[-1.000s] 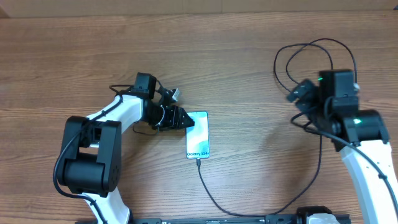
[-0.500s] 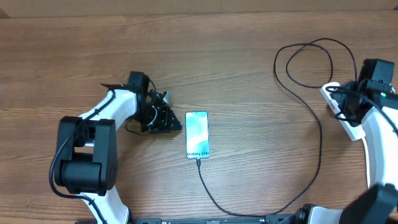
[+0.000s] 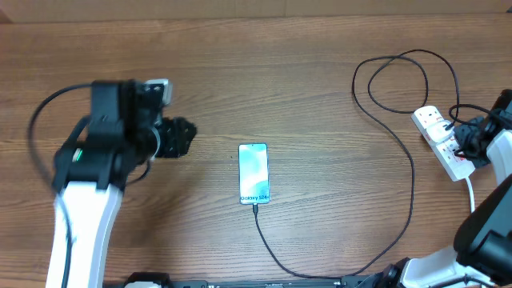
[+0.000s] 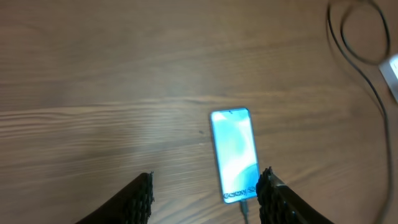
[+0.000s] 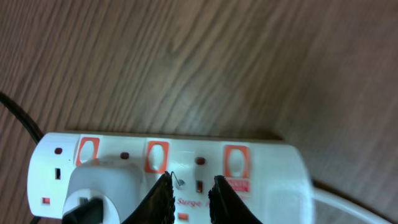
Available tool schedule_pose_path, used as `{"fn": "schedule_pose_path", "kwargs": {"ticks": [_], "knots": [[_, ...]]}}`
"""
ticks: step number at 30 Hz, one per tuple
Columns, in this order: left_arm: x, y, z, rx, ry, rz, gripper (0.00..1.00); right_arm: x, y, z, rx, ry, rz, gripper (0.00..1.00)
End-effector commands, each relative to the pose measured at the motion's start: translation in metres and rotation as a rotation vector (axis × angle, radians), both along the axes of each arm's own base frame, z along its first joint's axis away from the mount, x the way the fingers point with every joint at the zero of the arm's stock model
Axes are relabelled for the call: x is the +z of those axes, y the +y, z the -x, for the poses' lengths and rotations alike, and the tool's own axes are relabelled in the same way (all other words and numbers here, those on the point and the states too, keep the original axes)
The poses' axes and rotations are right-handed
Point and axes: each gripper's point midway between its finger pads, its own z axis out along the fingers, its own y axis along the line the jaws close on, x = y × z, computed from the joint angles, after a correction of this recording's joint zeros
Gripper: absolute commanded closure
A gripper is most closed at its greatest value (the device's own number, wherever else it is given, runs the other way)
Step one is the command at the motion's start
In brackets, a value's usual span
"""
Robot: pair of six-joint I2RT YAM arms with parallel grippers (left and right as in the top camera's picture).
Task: Plug charger to phone and switch on socket
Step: 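Move the right gripper over the power strip's orange switch, then press the orange switch down with the right gripper tips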
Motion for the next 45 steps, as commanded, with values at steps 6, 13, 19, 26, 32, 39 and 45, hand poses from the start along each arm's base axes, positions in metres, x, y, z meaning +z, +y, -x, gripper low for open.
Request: {"fn": "schedule_pose_path", "kwargs": {"ticks": [6, 13, 19, 26, 32, 39, 45], "knots": [[0.075, 0.077, 0.067, 0.364, -0.278, -0.230, 0.00, 0.003, -0.008, -0.033, 0.117, -0.077, 0.054, 0.81], [0.083, 0.112, 0.111, 0.500, -0.303, -0.373, 0.00, -0.002, -0.002, -0.039, 0.180, -0.067, 0.062, 0.87], [0.071, 0.122, 0.124, 0.520, -0.232, -0.437, 0.00, -0.016, 0.002, -0.035, 0.224, -0.021, 0.054, 0.96], [0.065, 0.120, 0.129, 0.503, -0.201, -0.435, 0.00, -0.017, -0.002, -0.033, 0.234, 0.002, 0.079, 0.96], [0.065, 0.120, 0.129, 0.503, -0.202, -0.435, 0.00, -0.021, 0.001, -0.033, 0.245, 0.009, 0.074, 0.96], [0.065, 0.120, 0.129, 0.503, -0.202, -0.435, 0.00, -0.025, 0.004, -0.031, 0.252, 0.014, 0.059, 0.96], [0.065, 0.120, 0.129, 0.503, -0.202, -0.435, 0.00, -0.030, 0.012, -0.032, 0.270, 0.015, 0.042, 0.96]]}}
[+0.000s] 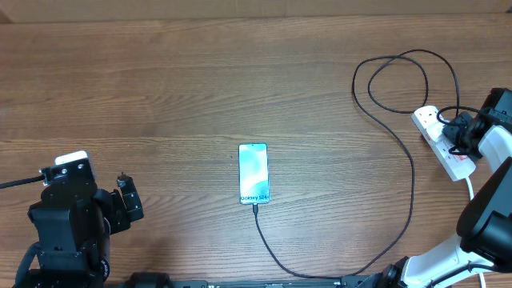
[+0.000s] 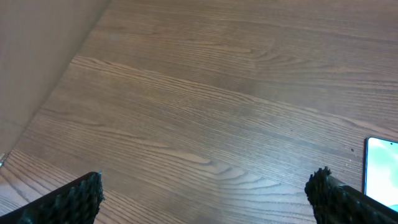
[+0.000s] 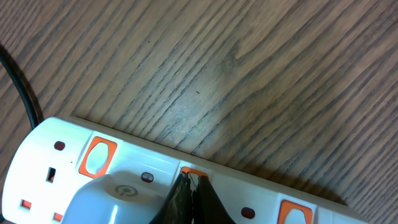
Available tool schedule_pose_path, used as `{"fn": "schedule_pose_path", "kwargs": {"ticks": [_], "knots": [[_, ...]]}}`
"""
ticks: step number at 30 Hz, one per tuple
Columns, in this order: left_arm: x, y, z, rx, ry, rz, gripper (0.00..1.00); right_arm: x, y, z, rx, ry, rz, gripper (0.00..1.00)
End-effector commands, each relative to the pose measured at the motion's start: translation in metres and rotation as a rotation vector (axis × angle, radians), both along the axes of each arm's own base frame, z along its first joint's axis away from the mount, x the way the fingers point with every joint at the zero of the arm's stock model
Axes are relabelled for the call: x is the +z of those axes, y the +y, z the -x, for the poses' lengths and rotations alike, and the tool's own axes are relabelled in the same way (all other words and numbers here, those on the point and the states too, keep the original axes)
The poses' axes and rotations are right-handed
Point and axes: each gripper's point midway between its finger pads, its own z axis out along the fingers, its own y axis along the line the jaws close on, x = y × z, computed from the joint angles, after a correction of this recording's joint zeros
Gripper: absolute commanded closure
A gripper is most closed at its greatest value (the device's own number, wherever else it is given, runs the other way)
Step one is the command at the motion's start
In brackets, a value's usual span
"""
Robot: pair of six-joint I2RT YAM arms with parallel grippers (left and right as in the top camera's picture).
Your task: Plug charger to phone and switch on socket
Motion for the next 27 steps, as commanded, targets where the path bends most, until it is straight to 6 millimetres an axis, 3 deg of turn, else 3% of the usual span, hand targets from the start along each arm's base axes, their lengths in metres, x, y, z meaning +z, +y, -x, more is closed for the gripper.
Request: {"fn": "schedule_pose_path", "kwargs": {"ticks": [1, 13, 27], "knots": [[0.002, 0.002, 0.000, 0.017, -0.009, 0.001, 0.00, -0.004, 0.009, -0.005, 0.031, 0.003, -0.006, 0.96], [0.002, 0.002, 0.000, 0.017, -0.009, 0.001, 0.00, -0.017, 0.042, 0.000, 0.095, 0.068, -0.040, 0.96], [0.005, 0.002, 0.005, 0.017, -0.033, 0.002, 0.00, -0.021, 0.048, 0.007, 0.094, 0.104, -0.063, 0.96]]}}
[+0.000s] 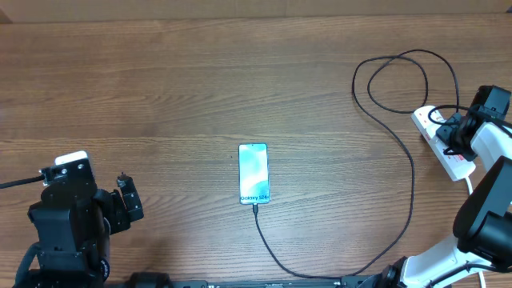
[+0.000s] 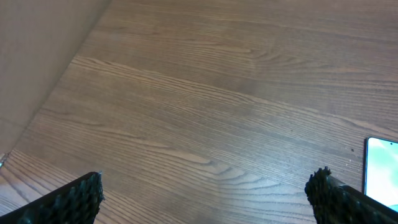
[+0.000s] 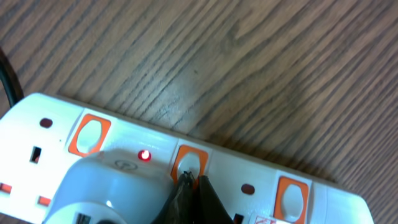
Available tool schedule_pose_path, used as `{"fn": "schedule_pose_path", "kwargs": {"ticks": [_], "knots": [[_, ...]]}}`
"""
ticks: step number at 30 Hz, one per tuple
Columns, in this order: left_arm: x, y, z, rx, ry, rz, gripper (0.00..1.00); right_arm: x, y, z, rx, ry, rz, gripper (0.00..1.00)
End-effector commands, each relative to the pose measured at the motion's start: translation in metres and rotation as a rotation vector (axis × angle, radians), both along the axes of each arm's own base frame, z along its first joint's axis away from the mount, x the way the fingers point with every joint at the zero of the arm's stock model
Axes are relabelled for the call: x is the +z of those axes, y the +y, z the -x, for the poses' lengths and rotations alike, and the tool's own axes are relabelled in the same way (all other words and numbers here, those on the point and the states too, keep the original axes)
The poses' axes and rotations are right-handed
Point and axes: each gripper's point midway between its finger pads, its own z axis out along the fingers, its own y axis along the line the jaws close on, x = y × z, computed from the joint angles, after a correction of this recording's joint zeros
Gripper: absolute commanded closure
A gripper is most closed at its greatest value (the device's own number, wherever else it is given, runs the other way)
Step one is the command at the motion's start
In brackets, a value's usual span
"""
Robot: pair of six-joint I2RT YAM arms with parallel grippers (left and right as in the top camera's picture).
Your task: Plug charger to phone and switch on socket
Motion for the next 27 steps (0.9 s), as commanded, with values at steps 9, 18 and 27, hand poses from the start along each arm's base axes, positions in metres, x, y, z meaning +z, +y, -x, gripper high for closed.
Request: {"fn": "schedule_pose_path", "kwargs": {"ticks": [9, 18, 27], "knots": [[0.028, 0.004, 0.041, 0.016, -0.210, 0.015, 0.00, -0.023, 0.063, 0.024, -0.037, 0.088, -0.278, 0.96], [0.046, 0.007, 0.086, 0.019, -0.409, 0.028, 0.00, 0.032, 0.096, 0.018, 0.047, -0.018, -0.346, 0.96], [0.053, 0.010, 0.128, 0.026, -0.582, 0.037, 0.00, 0.151, 0.174, 0.011, 0.317, -0.303, -0.295, 0.96]]}}
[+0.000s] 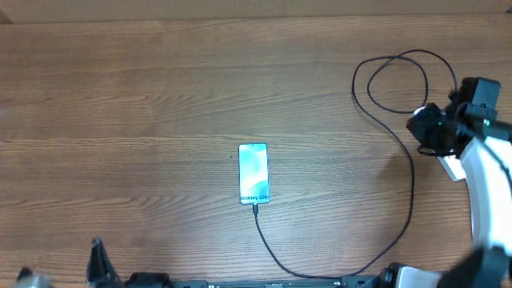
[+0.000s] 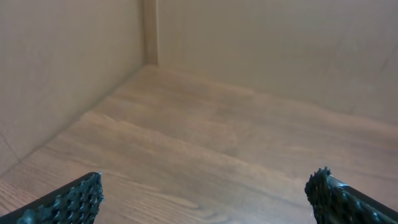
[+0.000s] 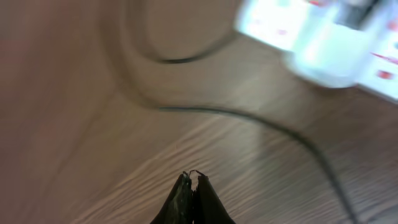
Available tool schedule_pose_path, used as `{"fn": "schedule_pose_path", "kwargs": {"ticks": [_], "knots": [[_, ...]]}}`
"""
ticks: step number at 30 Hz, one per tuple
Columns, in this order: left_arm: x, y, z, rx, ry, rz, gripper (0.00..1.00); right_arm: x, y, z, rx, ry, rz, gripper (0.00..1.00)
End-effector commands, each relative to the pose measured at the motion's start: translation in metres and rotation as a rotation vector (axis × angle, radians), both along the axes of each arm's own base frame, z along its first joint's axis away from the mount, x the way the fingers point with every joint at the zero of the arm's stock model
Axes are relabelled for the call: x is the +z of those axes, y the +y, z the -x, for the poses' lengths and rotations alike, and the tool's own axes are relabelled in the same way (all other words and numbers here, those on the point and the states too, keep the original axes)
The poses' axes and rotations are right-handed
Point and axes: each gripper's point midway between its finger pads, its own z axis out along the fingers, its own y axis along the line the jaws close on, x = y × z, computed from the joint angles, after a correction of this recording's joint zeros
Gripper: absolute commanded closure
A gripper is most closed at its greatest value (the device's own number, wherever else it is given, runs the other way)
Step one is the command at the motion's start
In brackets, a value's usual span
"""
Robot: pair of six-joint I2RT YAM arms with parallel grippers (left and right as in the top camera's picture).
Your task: Plug charger to phone and switch on socket
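The phone (image 1: 253, 174) lies screen up and lit at mid-table, with the black charger cable (image 1: 272, 252) plugged into its near end. That cable (image 3: 249, 118) loops right to the white power strip (image 1: 453, 166), which is blurred in the right wrist view (image 3: 311, 31). My right gripper (image 3: 191, 176) is shut on nothing, above the table just left of the strip, and its arm (image 1: 436, 128) covers most of the strip from overhead. My left gripper (image 2: 205, 199) is wide open and empty, with only a dark tip (image 1: 96, 258) showing at the front left edge.
Cardboard walls (image 2: 74, 68) close off the table's far side and left side. The cable forms a loop (image 1: 404, 80) on the wood behind the strip. The wooden table (image 1: 144, 104) fills the rest of the view.
My right gripper, still shut, has come off the strip's switch and now hangs to the strip's left. The left arm has drawn back almost out of the overhead view, its camera now facing the far wall.
At first the left gripper stood open left of the plugged-in phone and the right gripper hung over the strip's switches. Then the left arm sat at the front left and the right tips, shut, met a switch. A red lamp lit. Now both grippers are clear.
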Motion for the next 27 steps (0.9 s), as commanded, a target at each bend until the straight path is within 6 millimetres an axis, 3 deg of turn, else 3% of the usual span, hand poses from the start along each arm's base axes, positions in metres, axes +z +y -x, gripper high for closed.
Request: {"fn": "schedule_pose_path", "kwargs": {"ticks": [1, 6, 9, 12, 17, 22, 27], "knots": [[0.003, 0.004, 0.018, 0.030, -0.074, 0.013, 0.00, 0.045, 0.035, 0.003, 0.099, -0.132, 0.001, 0.96], [0.004, 0.006, 0.044, 0.092, -0.164, 0.014, 0.00, 0.094, 0.068, 0.018, 0.193, -0.285, 0.033, 0.96], [0.001, 0.006, 0.060, 0.131, -0.211, 0.011, 0.00, 0.117, 0.071, 0.032, 0.192, -0.353, 0.074, 0.96], [-0.012, 0.005, 0.068, 0.146, -0.151, 0.009, 0.00, 0.129, 0.070, 0.048, 0.191, -0.382, 0.095, 0.96], [-0.041, 0.005, 0.072, 0.146, -0.023, 0.009, 0.00, 0.129, 0.072, 0.071, 0.201, -0.357, 0.097, 0.94], [-0.038, 0.003, 0.070, 0.140, -0.045, 0.029, 0.00, 0.114, 0.074, 0.100, 0.206, -0.256, 0.078, 0.96], [-0.055, 0.003, 0.074, 0.140, 0.030, 0.029, 0.00, 0.122, 0.076, 0.123, 0.205, -0.283, 0.081, 0.96]]}}
